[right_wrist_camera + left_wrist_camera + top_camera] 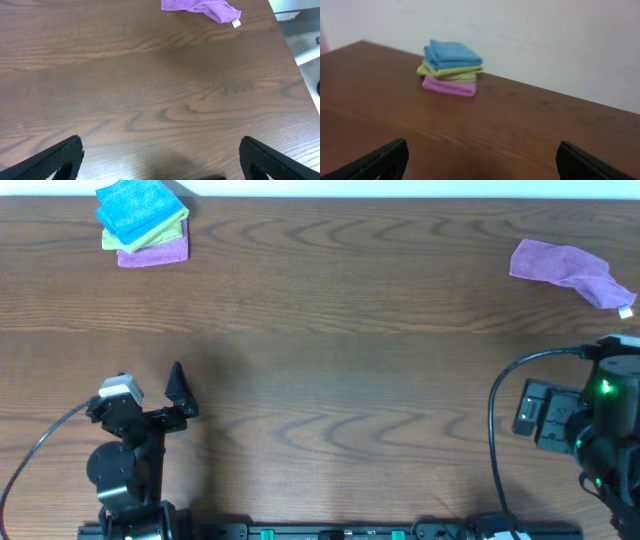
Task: Fold the cloth
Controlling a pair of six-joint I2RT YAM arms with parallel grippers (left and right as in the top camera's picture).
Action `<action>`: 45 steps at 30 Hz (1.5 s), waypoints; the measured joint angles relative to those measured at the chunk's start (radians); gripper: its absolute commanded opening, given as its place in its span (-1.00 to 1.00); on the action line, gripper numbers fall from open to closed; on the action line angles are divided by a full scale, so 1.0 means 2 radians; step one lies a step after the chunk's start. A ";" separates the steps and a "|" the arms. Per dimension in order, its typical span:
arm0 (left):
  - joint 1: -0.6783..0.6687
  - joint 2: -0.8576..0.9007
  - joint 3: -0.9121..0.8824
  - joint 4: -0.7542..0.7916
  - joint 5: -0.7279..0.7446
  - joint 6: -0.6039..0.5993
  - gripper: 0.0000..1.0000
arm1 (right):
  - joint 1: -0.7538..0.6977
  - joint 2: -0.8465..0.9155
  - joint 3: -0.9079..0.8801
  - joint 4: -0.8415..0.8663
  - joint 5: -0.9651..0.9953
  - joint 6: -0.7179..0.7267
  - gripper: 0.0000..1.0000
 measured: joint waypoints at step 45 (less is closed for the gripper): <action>-0.055 -0.047 -0.108 0.072 0.027 -0.001 0.91 | 0.000 0.000 0.000 0.000 0.000 0.000 0.99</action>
